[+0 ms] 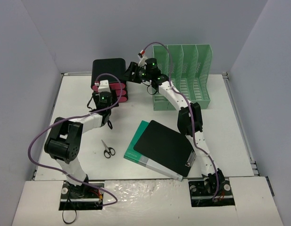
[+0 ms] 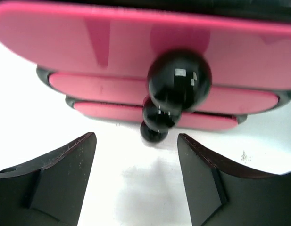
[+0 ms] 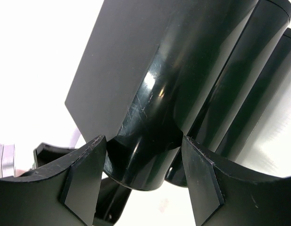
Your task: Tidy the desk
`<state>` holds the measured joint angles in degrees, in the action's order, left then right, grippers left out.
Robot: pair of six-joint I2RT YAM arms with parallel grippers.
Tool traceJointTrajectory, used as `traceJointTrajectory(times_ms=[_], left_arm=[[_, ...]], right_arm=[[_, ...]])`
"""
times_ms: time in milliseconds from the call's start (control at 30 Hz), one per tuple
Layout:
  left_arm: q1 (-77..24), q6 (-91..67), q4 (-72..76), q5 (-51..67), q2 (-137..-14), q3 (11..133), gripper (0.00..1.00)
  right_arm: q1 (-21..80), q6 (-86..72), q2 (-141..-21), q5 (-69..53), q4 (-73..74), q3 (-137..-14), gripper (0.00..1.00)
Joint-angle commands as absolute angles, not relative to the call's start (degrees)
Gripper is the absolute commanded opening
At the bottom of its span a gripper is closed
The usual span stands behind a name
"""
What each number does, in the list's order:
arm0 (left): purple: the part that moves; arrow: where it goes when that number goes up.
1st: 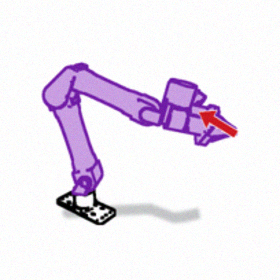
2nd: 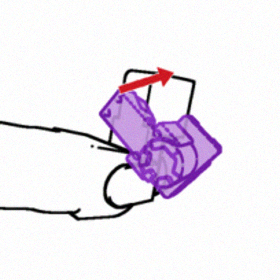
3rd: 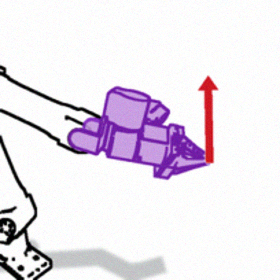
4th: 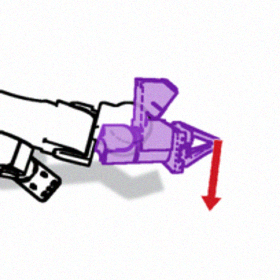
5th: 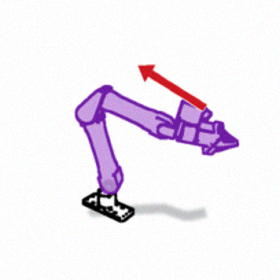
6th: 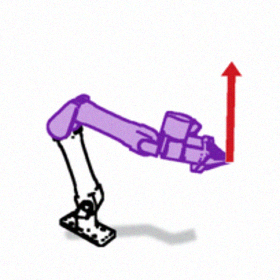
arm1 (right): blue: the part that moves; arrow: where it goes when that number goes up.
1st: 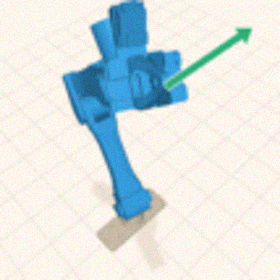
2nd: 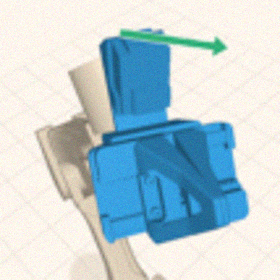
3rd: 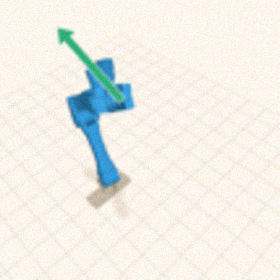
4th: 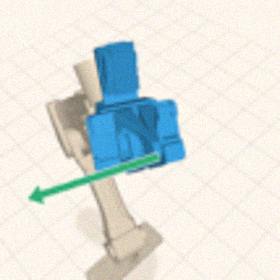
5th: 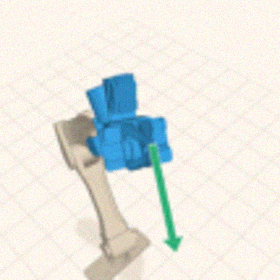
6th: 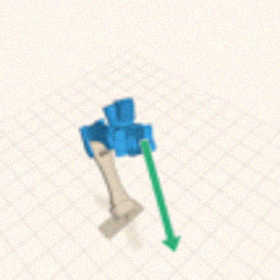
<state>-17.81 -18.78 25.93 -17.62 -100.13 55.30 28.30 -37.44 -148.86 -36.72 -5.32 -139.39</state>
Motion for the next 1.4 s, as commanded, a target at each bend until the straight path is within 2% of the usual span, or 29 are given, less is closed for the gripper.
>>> traceJointTrajectory(times_ms=[0,500,1367], left_arm=[[-20.5,-20.3,31.3,-20.6,-94.9,53.3,0.66],[-21.6,-18.4,31.7,-20.6,-100.6,55.0,0.67],[-15.6,-17.1,34.0,-12.4,-109.5,63.5,0.66]], right_arm=[[29.9,-34.5,-151.2,-36.2,-0.3,-141.3,0.59],[30.7,-35.2,-151.5,-35.2,-0.3,-144.2,0.59],[31.6,-34.6,-151.9,-34.6,-0.4,-143.8,0.58]])
